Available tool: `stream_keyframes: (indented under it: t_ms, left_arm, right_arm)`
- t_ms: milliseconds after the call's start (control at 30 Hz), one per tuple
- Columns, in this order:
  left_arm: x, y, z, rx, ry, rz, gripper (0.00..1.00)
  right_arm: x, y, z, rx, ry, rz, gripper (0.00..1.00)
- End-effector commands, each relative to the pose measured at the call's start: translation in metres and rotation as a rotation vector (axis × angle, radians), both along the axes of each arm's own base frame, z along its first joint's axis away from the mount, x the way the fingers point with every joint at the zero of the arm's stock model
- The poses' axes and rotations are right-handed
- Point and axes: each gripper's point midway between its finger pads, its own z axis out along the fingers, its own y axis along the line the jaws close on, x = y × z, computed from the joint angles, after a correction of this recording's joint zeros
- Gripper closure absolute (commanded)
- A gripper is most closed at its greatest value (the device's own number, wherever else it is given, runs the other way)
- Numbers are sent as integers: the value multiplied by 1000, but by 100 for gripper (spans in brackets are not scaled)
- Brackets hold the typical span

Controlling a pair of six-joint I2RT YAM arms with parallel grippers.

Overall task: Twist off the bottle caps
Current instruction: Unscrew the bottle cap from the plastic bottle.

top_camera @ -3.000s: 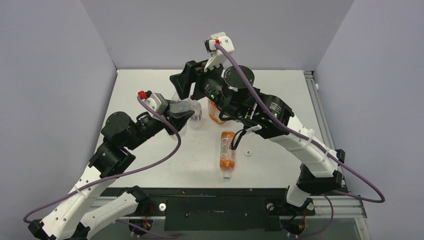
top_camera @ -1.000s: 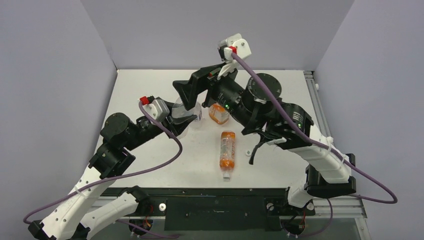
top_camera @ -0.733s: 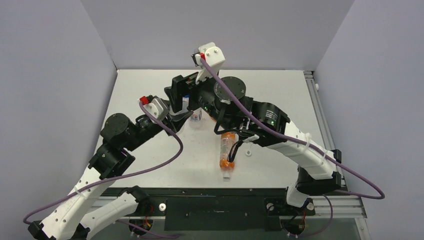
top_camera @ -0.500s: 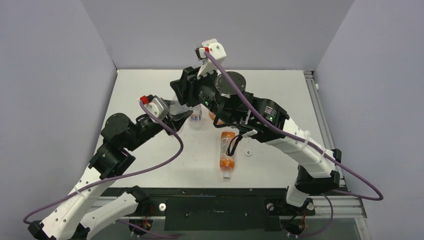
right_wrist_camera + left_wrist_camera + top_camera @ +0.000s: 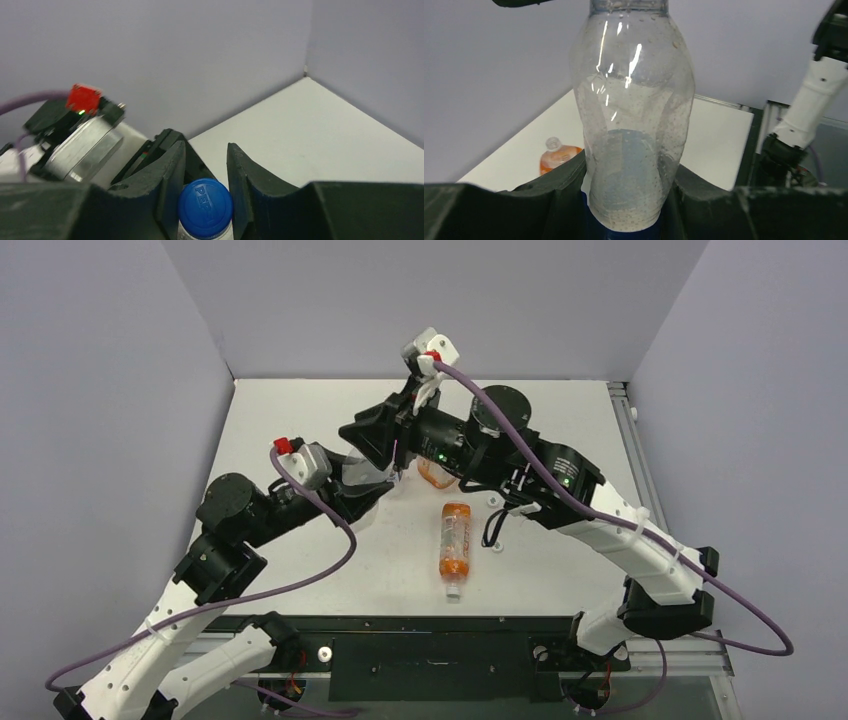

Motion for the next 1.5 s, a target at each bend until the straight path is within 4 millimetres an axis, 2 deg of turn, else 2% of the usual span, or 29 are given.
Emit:
stream_keyframes:
  t_ms: [0, 100, 200, 300, 367, 400, 433, 467, 500, 533, 567, 667, 767, 800, 833, 900, 933, 967, 1000, 1033, 1067, 1100, 1233, 1300, 1467]
  left_arm:
    - [-72, -15, 37, -121, -14, -354, 100]
    - [-109, -18, 44, -116, 51, -551, 100]
    - [-131, -16, 49, -91, 72, -663, 100]
    - [-139, -14, 51, -83, 78, -700, 100]
    - [-139, -15, 50, -81, 79, -703, 100]
    - [-137, -15, 49, -80, 78, -696, 100]
    - [-135, -16, 49, -82, 75, -688, 100]
    - [-133, -16, 48, -79, 68, -679, 100]
    - [-128, -17, 48, -84, 66, -657, 100]
    - [-124, -18, 46, -82, 55, -638, 100]
    - [-118, -18, 45, -87, 53, -605, 100]
    - [-91, -19, 39, -84, 15, -475, 100]
    - [-51, -15, 33, -59, -49, -271, 100]
    - [-43, -14, 31, -49, -62, -233, 100]
    - [-29, -10, 29, -33, -91, -157, 100]
    - [-10, -3, 25, 3, -136, -59, 100]
    - [-1, 0, 24, 13, -143, -10, 100]
    - [4, 3, 23, 35, -170, 17, 100]
    - [9, 6, 23, 39, -177, 53, 100]
    - [13, 8, 23, 49, -190, 72, 100]
    - [16, 11, 25, 53, -195, 99, 100]
    - [18, 12, 25, 56, -196, 108, 100]
    - [25, 16, 24, 64, -192, 150, 100]
    - [27, 19, 25, 64, -192, 168, 100]
    - [30, 22, 25, 58, -186, 198, 100]
  right_arm:
    - [-84, -28, 64, 171, -235, 448, 100]
    - [-117, -38, 72, 217, -274, 638, 100]
    - [-144, -44, 67, 207, -270, 808, 100]
    - [-154, -47, 63, 195, -272, 874, 100]
    - [-150, -47, 61, 179, -274, 847, 99]
    - [-145, -46, 54, 149, -267, 824, 94]
    - [-136, -45, 57, 144, -266, 766, 71]
    - [-129, -45, 52, 117, -257, 720, 57]
    - [-113, -46, 54, 114, -253, 618, 33]
    - [-105, -47, 51, 104, -240, 569, 27]
    - [-92, -52, 57, 117, -244, 469, 23]
    - [-68, -64, 64, 141, -234, 276, 21]
    - [-47, -73, 66, 147, -193, 89, 20]
    - [-38, -75, 67, 144, -175, 10, 20]
    - [-34, -74, 59, 107, -156, -22, 20]
    - [-28, -73, 61, 77, -135, -85, 19]
    - [-24, -60, 49, 38, -118, -98, 19]
    - [-25, -64, 53, 29, -111, -104, 19]
    - [-19, -51, 36, -35, -83, -124, 19]
    - [-19, -54, 45, -19, -81, -141, 18]
    - [-12, -45, 32, -61, -62, -174, 18]
    - [-10, -45, 35, -52, -58, -190, 18]
    - [7, -38, 24, -49, -32, -286, 17]
    - [11, -35, 23, -37, -23, -307, 23]
    - [14, -27, 24, 20, -2, -314, 45]
